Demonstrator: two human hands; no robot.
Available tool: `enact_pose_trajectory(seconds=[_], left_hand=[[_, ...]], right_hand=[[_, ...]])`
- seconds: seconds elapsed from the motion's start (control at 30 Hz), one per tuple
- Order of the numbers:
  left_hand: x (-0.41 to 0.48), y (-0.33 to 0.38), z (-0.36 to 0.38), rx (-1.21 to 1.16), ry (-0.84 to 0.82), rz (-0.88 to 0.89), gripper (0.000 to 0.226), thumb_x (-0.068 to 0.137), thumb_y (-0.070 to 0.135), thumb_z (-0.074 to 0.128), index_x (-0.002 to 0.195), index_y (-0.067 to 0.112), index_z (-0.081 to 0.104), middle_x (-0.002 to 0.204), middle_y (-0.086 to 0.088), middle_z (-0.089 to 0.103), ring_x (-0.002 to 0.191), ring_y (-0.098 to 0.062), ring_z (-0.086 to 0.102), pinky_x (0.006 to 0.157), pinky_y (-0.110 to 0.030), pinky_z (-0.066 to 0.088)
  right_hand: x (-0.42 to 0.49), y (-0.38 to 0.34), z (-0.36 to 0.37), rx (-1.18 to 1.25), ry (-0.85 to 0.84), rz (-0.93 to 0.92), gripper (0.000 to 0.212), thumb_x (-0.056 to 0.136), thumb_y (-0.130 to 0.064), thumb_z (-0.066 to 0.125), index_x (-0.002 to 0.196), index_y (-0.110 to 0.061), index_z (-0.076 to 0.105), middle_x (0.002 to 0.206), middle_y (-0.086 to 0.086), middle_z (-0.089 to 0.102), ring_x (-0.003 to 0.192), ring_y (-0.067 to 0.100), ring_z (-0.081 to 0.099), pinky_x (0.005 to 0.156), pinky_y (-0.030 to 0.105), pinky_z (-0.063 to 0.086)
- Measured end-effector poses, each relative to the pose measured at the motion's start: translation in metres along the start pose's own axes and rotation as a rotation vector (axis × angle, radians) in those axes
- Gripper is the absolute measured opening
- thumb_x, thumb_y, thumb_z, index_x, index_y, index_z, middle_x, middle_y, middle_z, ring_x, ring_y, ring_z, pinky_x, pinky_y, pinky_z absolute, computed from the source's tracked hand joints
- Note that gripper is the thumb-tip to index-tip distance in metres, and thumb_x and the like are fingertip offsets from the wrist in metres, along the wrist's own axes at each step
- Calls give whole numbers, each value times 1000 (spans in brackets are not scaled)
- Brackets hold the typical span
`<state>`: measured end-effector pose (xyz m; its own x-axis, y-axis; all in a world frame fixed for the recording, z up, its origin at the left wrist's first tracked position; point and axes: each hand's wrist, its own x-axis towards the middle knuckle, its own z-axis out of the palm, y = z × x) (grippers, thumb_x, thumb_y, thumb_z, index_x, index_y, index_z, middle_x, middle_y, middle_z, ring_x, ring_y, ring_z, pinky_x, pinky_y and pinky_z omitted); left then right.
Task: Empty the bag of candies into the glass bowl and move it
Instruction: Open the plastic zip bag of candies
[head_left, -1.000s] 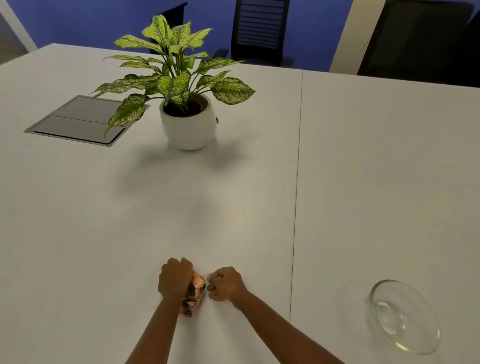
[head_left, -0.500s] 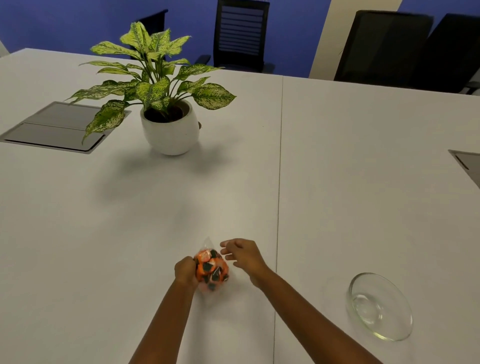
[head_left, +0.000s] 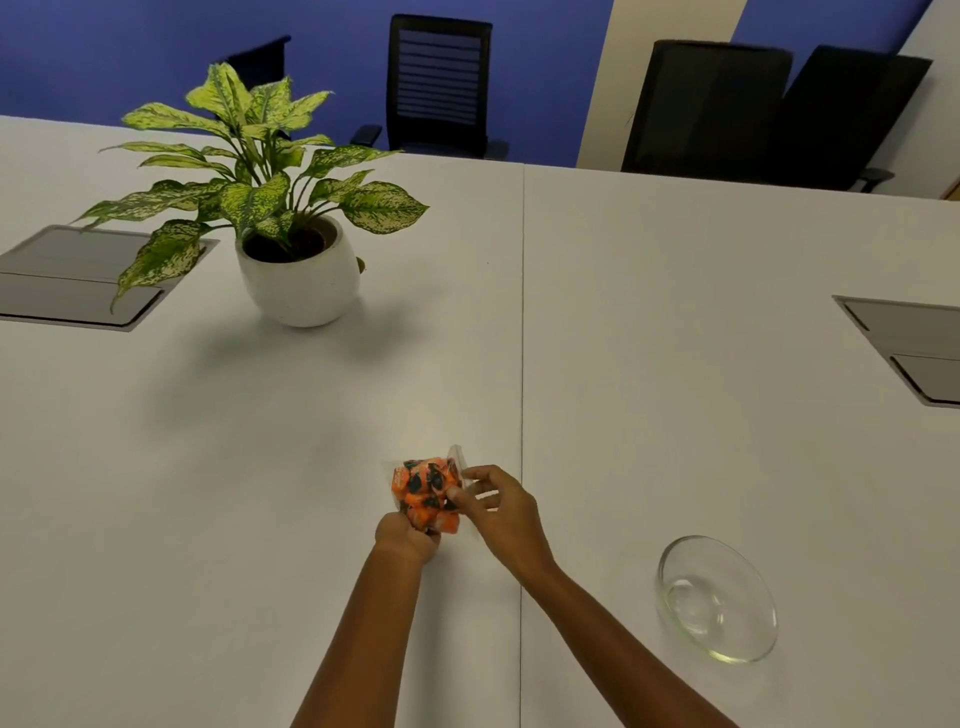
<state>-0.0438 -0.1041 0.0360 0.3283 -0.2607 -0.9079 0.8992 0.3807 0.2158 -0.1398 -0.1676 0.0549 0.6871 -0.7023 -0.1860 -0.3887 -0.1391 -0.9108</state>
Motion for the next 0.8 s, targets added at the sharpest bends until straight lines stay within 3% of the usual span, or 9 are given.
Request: enact_pose_trajectory(seconds=[0.07,0.13,0.2,0.3,0.43,0.53,0.6,0.7,0.8], left_hand=[[-3,-6,2,25,-8,-16,41,100,13,22,134,10,44,135,-3,54,123,-14,52,100,-18,43],[-5,-11,1,72,-7,-5,39,99,10,25,131,7,47,98,-6,63,85,-17,61,71,-14,54],[-8,-13,1,165,21,5,30,97,7,32,117,5,54,72,-11,51,61,-18,50,56,-19,56],[-13,-18,3,401,88,77,11,93,6,38,96,6,48,71,-10,47,61,-19,45,62,-28,46],[-15,-26,13,599,85,406,26,91,6,45,64,7,42,69,-8,40,57,-19,35,59,-30,33],[-24,-36,21,757,-47,584,18,93,22,50,86,6,52,79,-7,53,72,-22,52,62,-29,43],[-27,-41,24,895,-153,608,26,90,32,54,90,6,55,84,-8,60,81,-24,58,66,-33,52],[-29,-46,24,1132,-151,710,25,84,30,63,82,6,55,81,-9,63,79,-27,63,83,-41,55],[-29,-46,23,1307,-110,799,31,82,15,61,54,9,48,57,-6,54,56,-23,56,66,-33,52]], right_hand=[[2,4,-6,-17,61,-31,17,88,-16,58,101,-5,64,95,11,68,73,8,58,56,1,43],[5,6,-14,-11,93,-19,14,88,-10,56,93,-1,66,86,13,69,65,4,57,56,1,45],[9,4,-21,-1,104,-5,15,88,-10,58,90,1,67,78,8,66,60,4,57,54,3,47],[15,2,-28,9,129,15,17,86,-12,61,85,3,68,74,11,65,62,14,57,63,22,52],[19,5,-25,-48,145,60,20,86,-18,61,79,-1,66,67,4,59,55,6,50,48,4,38],[16,12,-24,-52,165,94,26,86,-21,61,84,4,67,75,11,64,59,11,54,50,7,41],[14,15,-25,-74,146,105,26,87,-20,60,85,5,67,71,8,62,56,8,52,48,5,39],[10,19,-24,-105,119,122,22,89,-13,56,84,6,67,75,15,64,57,12,52,52,12,40],[5,24,-22,-128,118,118,20,88,-8,54,83,8,66,79,23,67,58,14,52,53,14,41]])
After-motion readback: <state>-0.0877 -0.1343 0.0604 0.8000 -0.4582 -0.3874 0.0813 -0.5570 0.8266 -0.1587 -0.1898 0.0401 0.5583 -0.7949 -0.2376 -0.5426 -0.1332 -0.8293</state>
